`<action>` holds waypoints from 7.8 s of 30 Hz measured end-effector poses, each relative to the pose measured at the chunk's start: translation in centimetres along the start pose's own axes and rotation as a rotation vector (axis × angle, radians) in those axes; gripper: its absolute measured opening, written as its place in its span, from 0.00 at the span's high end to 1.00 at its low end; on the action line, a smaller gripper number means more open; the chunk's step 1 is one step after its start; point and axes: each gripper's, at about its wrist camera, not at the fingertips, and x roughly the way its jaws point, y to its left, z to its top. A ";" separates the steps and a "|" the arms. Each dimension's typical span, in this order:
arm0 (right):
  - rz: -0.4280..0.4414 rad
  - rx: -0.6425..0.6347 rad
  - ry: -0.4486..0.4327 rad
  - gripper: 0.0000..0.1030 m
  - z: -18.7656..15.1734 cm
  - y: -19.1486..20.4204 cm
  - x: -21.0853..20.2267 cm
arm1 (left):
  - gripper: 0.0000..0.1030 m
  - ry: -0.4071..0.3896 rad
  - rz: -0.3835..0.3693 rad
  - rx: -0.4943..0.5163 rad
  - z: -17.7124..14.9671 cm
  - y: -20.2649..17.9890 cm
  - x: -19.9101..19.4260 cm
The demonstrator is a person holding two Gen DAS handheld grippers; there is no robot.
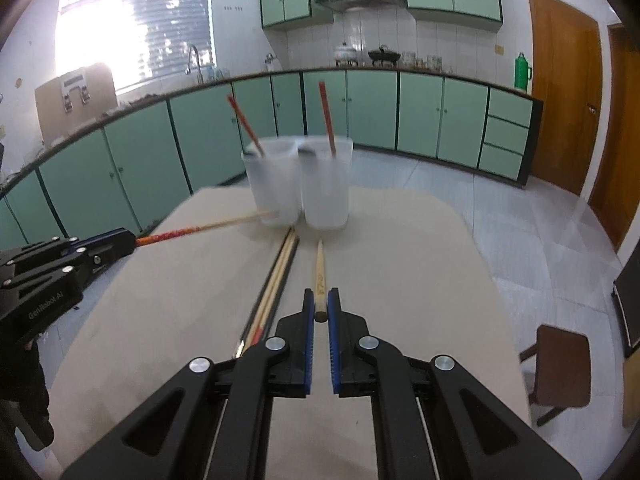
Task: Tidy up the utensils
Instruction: 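Lift both held chopsticks over the white holder and lower them into its compartments, then open both tools to release the chopsticks into the holder, then withdraw both tools back over the remaining chopsticks on the mat, then close the right tool on a black chopstick while the left tool closes on another black chopstick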
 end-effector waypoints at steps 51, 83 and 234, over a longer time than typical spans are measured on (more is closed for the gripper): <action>0.025 -0.109 -0.212 0.94 23.0 -1.4 7.8 | 0.95 -0.326 -0.042 0.006 21.7 1.5 8.3; -0.025 -0.013 -0.276 0.13 15.2 -4.4 1.0 | 0.26 -0.303 -0.003 -0.020 12.3 2.5 1.2; -0.030 0.096 0.236 0.94 -9.4 -0.8 6.1 | 0.94 0.275 -0.007 -0.021 -9.5 -4.4 8.8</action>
